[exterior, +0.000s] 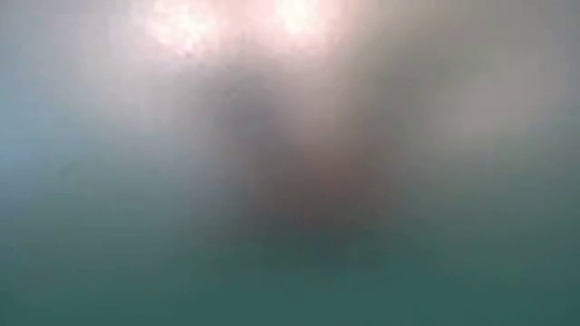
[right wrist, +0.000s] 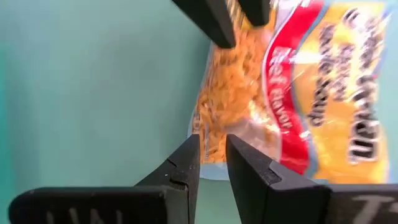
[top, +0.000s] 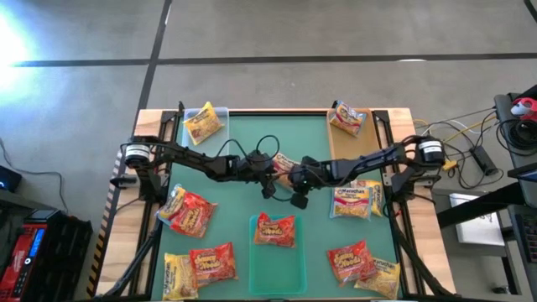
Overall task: Sort Maruchan noodles
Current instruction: Put the blue noodle pack into the yellow bin
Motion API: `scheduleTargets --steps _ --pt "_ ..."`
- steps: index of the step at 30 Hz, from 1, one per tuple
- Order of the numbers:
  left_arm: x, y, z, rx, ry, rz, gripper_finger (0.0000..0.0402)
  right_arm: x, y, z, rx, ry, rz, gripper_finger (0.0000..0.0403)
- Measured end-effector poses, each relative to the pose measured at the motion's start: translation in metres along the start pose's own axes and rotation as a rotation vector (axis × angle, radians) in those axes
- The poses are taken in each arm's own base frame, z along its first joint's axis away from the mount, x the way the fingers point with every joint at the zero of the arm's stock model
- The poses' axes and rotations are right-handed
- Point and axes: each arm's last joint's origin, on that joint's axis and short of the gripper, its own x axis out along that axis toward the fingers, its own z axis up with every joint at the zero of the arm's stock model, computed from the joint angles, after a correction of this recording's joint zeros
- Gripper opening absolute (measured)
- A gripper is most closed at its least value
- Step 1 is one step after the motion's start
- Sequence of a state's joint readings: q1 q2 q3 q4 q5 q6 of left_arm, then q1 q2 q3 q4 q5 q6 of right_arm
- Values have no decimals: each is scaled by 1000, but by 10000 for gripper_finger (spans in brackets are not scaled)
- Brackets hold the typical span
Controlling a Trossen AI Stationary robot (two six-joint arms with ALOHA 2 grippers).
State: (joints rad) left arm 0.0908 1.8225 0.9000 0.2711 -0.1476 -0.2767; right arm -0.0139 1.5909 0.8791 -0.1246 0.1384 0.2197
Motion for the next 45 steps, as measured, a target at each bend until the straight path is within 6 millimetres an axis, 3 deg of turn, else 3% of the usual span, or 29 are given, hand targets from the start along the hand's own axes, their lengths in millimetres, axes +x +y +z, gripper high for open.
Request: scheduleTargets --steps 11,19,36,45 --pt "12 3 -15 -63 45 19 94 -39 -8 13 -42 -92 -62 68" --pt "25 5 -28 -100 69 38 94 -50 -17 18 -18 -124 -73 74" --pt "23 -4 -39 -114 170 -17 94 -44 -85 18 217 -64 -208 196" --pt "22 -5 -41 -109 193 -16 94 -18 -97 19 331 -67 65 206"
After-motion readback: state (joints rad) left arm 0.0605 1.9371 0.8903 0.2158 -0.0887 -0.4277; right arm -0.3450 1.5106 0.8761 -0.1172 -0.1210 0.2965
